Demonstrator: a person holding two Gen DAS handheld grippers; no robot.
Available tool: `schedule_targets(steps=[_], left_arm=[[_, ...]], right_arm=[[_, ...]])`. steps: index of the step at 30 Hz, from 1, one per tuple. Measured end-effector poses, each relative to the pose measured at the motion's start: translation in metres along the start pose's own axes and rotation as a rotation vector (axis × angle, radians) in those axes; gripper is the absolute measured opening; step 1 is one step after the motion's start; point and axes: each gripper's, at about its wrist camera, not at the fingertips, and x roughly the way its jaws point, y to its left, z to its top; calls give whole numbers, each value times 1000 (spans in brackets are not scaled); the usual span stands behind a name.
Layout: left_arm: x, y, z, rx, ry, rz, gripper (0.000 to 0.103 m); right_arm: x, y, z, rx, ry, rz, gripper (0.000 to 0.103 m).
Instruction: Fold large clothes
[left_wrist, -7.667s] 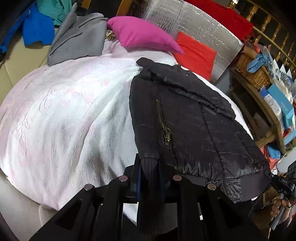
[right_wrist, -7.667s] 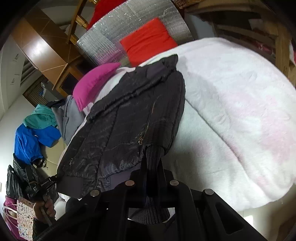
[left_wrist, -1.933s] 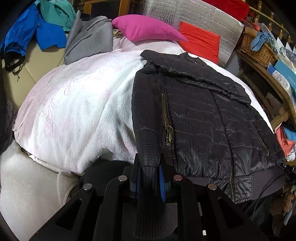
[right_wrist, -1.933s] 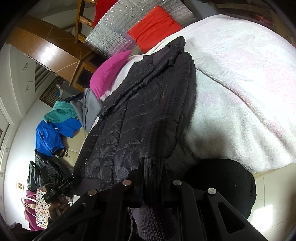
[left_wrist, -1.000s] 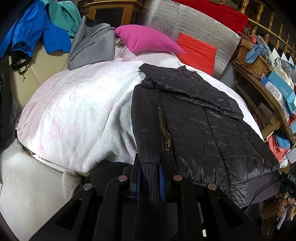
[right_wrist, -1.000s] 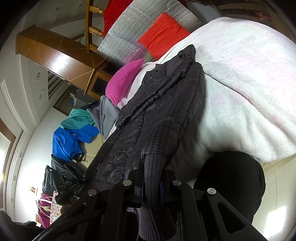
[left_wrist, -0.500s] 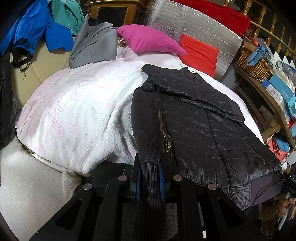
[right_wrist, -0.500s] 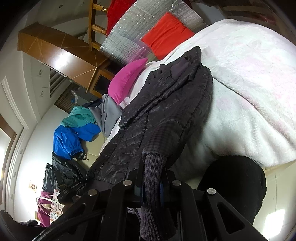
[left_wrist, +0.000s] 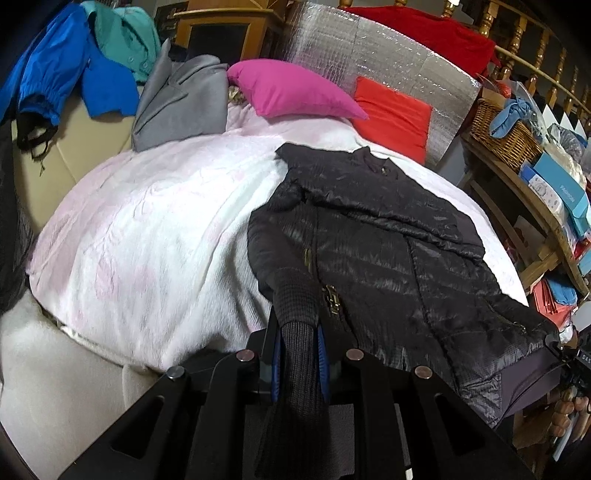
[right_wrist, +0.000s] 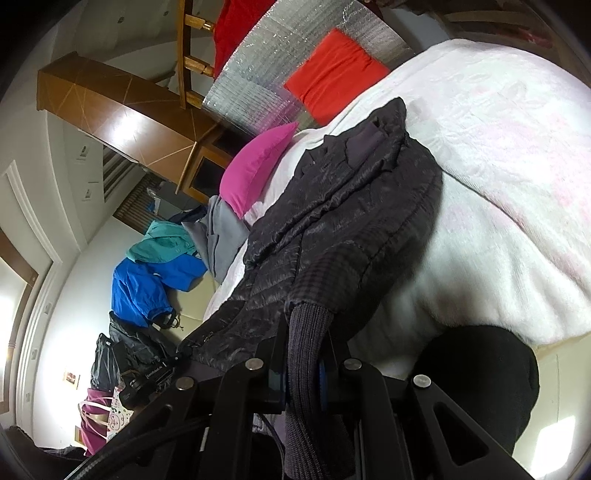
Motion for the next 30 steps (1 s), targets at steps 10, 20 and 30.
schedule_targets(steps=[10, 20, 30], left_arm=[[1, -13, 30, 11, -49, 6, 17], [13, -24, 61, -4, -81, 46, 17], [23, -30, 85, -22, -106, 77, 17]], right_arm=[[4, 10, 26, -13, -61, 48, 12], [13, 12, 48, 2, -113, 69, 12], [20, 16, 65, 41, -178, 68, 12]])
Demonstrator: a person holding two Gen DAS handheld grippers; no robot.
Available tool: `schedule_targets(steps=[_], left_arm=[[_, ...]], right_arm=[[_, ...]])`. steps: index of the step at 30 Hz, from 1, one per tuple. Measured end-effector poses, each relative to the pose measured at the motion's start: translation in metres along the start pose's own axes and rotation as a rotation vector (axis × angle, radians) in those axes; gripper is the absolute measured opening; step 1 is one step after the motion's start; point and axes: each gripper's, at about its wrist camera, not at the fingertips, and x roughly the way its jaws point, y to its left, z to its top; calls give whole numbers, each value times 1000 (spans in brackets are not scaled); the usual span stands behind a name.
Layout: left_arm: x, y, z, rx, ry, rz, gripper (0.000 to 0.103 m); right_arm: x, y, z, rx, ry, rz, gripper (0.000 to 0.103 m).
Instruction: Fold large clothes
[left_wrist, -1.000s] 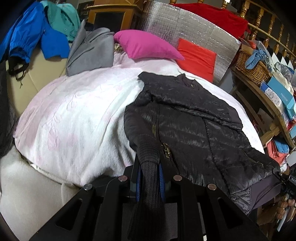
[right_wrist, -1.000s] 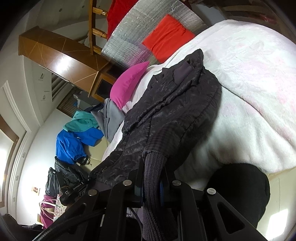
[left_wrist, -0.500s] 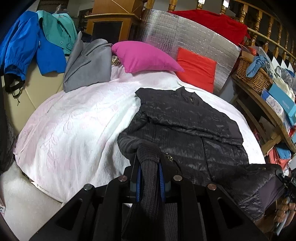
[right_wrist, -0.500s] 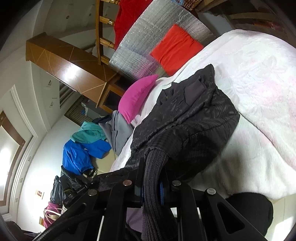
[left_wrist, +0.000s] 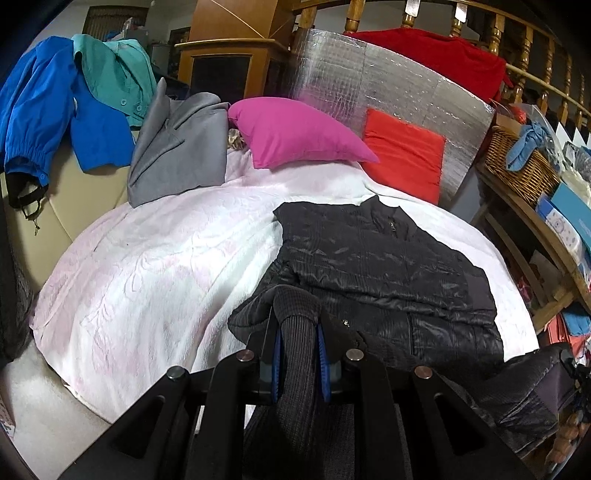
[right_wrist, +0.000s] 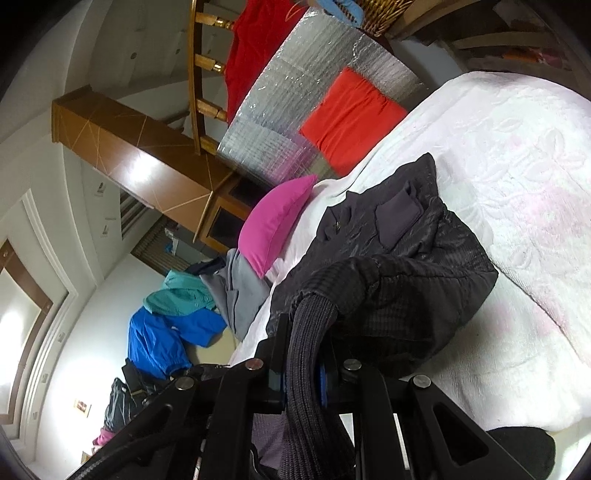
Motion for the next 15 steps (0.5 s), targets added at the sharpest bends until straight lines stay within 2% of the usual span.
schedule_targets(steps=[15], left_arm=[[17, -7, 14, 2, -2, 14, 17]], right_arm=[[10, 3, 7, -5, -17, -27, 12]])
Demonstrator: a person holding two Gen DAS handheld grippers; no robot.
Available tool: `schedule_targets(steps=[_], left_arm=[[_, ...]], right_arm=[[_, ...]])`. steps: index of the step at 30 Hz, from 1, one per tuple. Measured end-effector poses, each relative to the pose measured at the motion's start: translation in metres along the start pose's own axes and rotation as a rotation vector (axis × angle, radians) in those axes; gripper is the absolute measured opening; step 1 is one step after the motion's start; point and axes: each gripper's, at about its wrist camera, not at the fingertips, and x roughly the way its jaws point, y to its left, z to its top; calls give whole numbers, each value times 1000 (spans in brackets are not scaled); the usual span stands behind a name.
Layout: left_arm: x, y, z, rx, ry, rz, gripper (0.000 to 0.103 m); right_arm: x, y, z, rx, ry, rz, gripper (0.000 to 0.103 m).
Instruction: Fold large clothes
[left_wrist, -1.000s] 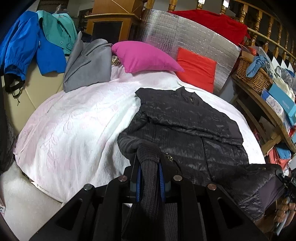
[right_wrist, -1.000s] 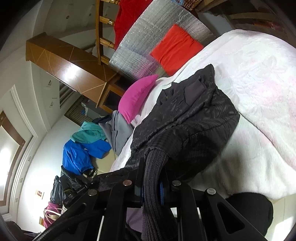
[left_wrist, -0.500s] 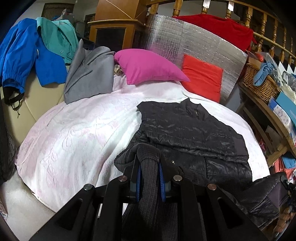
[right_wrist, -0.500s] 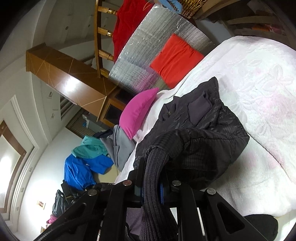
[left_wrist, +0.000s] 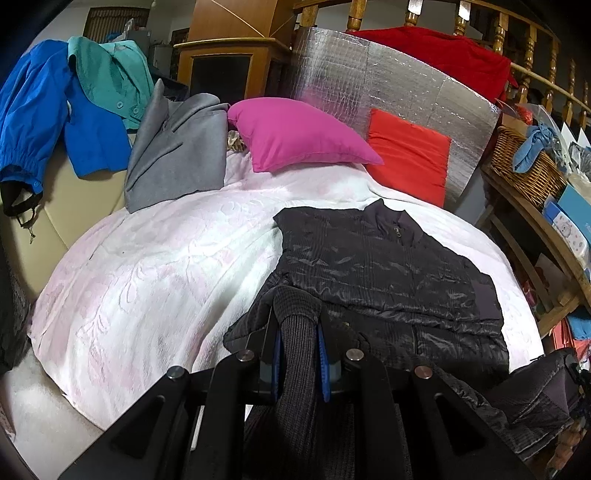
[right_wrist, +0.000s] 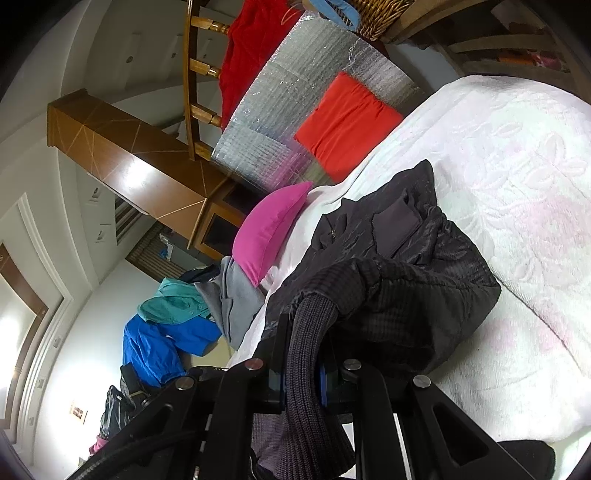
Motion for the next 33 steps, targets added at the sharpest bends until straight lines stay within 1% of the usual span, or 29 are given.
schedule_targets(steps=[10, 33], left_arm=[[6, -3, 7, 0, -2, 2, 17], [8, -5, 9, 1, -4, 11, 17]], right_arm=[[4, 2, 3, -8, -8, -21, 12], [8, 7, 4, -22, -12, -45, 12]])
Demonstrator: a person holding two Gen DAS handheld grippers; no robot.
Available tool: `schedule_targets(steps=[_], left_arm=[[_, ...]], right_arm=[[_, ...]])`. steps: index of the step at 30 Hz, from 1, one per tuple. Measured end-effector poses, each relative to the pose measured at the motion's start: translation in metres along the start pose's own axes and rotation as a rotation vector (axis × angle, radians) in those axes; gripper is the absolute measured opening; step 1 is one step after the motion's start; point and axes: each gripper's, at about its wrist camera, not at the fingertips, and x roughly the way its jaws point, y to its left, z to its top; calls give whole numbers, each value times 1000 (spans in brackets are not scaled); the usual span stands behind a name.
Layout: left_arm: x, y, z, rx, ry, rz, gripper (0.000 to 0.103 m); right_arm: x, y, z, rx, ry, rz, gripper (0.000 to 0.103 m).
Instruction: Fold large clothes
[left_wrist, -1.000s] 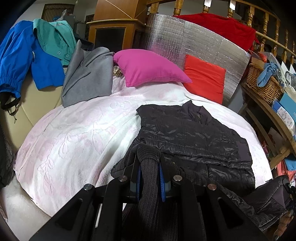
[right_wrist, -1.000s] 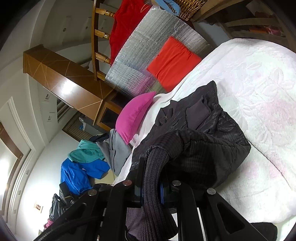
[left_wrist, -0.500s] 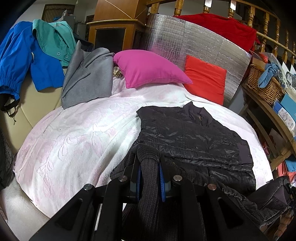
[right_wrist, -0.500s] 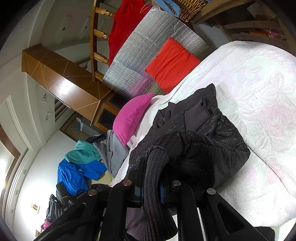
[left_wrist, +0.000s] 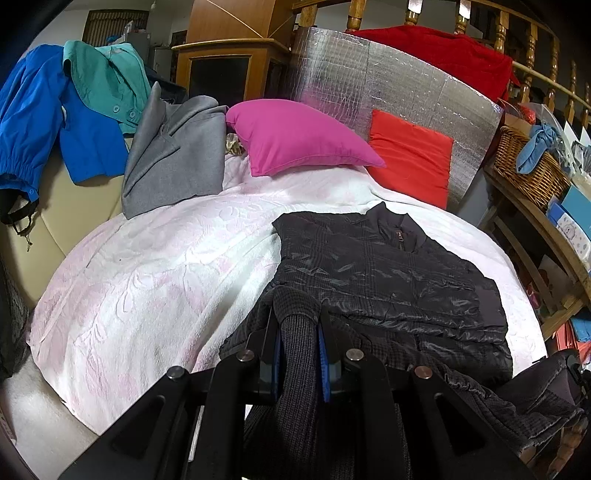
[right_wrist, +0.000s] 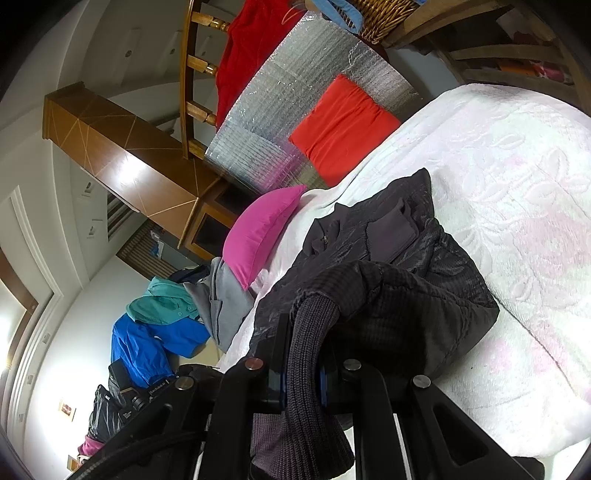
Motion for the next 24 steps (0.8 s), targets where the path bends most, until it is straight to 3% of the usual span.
schedule_targets(steps=[24], left_arm=[[11, -8, 24, 20, -16, 2, 17]], right_arm=[[16, 13, 24, -40, -3, -34, 12]])
